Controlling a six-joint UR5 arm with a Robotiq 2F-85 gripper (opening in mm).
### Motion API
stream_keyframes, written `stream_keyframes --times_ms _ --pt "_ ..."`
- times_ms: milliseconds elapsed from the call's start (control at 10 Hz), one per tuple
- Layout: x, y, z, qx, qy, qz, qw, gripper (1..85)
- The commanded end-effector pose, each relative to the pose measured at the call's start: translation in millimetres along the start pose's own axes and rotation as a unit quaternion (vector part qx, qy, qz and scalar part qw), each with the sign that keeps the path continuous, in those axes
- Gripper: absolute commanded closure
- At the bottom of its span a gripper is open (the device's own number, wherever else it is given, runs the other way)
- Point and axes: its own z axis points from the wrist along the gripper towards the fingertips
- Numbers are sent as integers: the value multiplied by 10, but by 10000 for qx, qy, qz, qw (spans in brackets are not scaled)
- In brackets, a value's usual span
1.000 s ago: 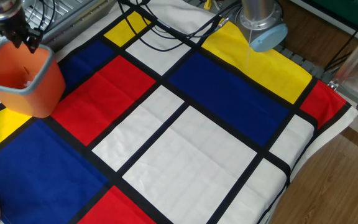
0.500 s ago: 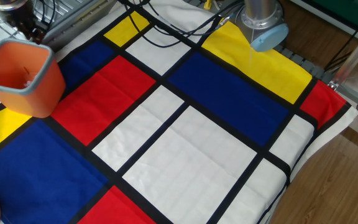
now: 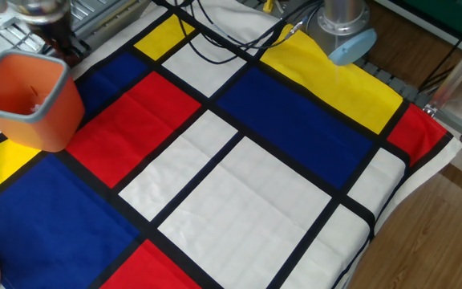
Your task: Put the garbage in the trash can
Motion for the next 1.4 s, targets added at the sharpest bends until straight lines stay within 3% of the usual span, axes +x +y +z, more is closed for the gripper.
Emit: stream_keyframes --times_ms 0,100,200,300,700,900,1100,1300 --pt "5 452 81 -131 -175 475 9986 780" --pt "-48 492 130 -124 -251 545 9981 847" --pt "-77 501 156 -147 -251 536 9981 847" --pt "-119 389 145 -123 -244 468 9985 847" --pt "-108 513 134 -396 -226 -384 9982 847" --pt "-211 674 110 -699 -439 -406 9958 847" --pt "-285 733 93 -810 -584 -361 9943 847" --pt "-213 690 107 -743 -421 -101 9963 847"
